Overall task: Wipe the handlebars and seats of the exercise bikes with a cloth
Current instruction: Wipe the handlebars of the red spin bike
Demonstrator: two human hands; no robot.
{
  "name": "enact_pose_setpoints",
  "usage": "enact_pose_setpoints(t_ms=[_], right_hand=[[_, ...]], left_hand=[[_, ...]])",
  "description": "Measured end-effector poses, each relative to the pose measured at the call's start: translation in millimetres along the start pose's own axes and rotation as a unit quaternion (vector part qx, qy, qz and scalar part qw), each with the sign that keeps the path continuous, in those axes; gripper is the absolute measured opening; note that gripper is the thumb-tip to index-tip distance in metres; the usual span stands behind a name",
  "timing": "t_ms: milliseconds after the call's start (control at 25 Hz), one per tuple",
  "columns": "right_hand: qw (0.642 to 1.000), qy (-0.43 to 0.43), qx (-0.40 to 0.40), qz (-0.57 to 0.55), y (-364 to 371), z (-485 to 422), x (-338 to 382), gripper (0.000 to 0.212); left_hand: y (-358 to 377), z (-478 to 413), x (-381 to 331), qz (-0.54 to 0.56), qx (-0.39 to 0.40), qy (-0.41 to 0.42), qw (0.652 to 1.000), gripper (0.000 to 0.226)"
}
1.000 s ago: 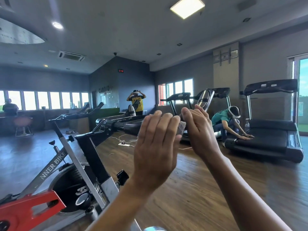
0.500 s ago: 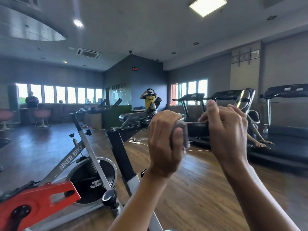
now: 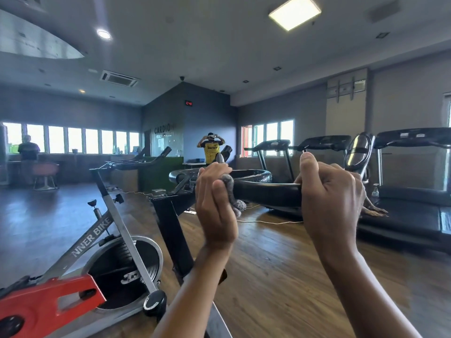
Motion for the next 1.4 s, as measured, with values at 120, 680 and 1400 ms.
enact_pose_setpoints(t_ms=[120, 680, 1400], right_hand=[[1.0, -0.006, -0.019, -0.004, 0, 1, 0, 0.061], [1.0, -0.008, -0.008, 0.001, 3, 0, -5, 0.058], [0.969, -0.198, 0.145, -0.032, -32, -27, -78, 0.052]], left_hand=[[0, -1, -7, 0.017, 0.001, -0.003, 1.0, 0.054], [0, 6, -32, 0.042, 0.055, 0.004, 0.998, 0.049], [24, 26, -103, -0.147, 0.048, 0.03, 0.987, 0.049]])
Point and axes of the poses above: each hand's wrist, its own z-axis away from the middle knuckle, its own y-axis out of the palm, x = y × z, the point moved 1 cm from there along -z, towards the middle knuckle, and after that the axes turned 1 degree about y, right-handed, at the moved point
